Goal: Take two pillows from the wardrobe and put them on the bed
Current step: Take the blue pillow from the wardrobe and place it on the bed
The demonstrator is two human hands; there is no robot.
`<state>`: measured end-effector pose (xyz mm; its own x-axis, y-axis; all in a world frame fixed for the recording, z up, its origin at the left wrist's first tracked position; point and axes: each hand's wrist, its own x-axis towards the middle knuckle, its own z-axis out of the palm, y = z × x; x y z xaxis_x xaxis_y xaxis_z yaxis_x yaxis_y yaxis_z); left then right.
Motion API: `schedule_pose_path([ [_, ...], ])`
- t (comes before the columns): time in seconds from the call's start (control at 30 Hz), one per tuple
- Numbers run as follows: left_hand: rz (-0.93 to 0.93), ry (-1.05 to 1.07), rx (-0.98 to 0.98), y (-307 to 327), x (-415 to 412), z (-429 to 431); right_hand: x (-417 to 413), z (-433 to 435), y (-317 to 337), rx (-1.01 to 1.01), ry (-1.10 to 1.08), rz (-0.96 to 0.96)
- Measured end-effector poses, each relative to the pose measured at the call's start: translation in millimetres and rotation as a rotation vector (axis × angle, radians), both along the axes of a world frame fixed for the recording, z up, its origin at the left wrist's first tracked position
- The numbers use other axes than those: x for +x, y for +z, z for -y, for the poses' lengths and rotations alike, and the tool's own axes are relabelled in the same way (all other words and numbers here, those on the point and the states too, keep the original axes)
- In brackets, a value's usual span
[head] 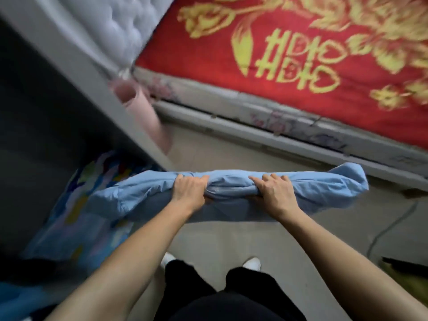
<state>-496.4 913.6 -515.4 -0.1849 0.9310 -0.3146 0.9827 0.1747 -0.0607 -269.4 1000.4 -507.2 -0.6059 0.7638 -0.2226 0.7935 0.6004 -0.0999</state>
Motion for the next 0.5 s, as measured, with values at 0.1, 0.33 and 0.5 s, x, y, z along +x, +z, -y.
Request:
schedule_pose_path([
  [0.1,-0.038,-0.044,0.089,43,31,-55,34,-45,39,0.062,-0.079,-0.049],
  [0.33,-0.074,-0.126,0.281,107,37,-159,45,-134,89,0.184,-0.158,-0.124],
  [0.5,-0.084,-0.202,0.409,127,8,-249,26,-207,114,0.26,-0.201,-0.111],
])
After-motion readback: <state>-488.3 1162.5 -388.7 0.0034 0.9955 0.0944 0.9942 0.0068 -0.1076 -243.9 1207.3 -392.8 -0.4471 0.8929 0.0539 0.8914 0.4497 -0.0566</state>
